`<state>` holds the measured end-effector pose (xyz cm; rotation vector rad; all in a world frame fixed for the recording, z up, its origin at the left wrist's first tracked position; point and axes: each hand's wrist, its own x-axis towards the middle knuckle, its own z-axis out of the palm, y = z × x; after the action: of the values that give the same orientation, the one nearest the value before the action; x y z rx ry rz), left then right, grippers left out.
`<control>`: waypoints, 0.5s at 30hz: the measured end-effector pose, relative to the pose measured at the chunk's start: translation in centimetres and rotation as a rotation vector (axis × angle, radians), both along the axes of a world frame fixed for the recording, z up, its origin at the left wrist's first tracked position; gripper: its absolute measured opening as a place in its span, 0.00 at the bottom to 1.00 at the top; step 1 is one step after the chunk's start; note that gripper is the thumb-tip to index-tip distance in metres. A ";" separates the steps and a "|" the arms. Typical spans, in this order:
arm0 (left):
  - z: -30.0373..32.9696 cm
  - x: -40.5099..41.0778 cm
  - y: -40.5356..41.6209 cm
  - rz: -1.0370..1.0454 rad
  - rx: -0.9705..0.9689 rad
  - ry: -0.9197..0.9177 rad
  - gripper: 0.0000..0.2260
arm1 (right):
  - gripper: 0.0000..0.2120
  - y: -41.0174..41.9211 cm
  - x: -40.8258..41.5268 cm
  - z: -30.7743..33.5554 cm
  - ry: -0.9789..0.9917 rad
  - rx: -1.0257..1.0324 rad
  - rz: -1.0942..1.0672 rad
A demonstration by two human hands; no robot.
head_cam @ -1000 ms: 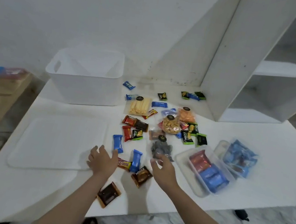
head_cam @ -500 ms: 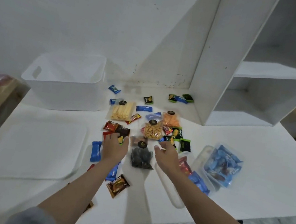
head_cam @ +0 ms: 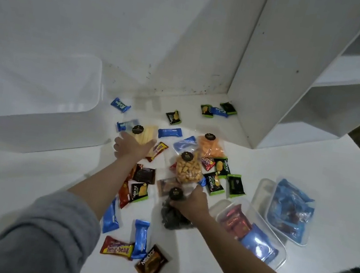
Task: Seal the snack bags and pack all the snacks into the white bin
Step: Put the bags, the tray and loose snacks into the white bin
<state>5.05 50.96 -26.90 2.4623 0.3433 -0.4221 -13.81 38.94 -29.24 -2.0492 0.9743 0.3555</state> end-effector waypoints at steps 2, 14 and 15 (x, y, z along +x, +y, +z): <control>-0.4 0.8 -0.6 -0.024 0.001 0.058 0.54 | 0.40 -0.5 0.2 0.1 0.031 0.078 -0.044; 1.9 -1.1 1.1 -0.020 0.057 0.180 0.53 | 0.15 -2.1 0.6 3.9 0.015 0.607 0.091; 2.5 -1.5 1.7 -0.017 0.034 0.171 0.51 | 0.18 -2.3 0.7 4.4 -0.006 0.635 0.104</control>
<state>3.56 52.62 -24.43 2.4697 0.4033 -0.6407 -13.08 36.67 -24.80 -1.5176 0.6398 0.6236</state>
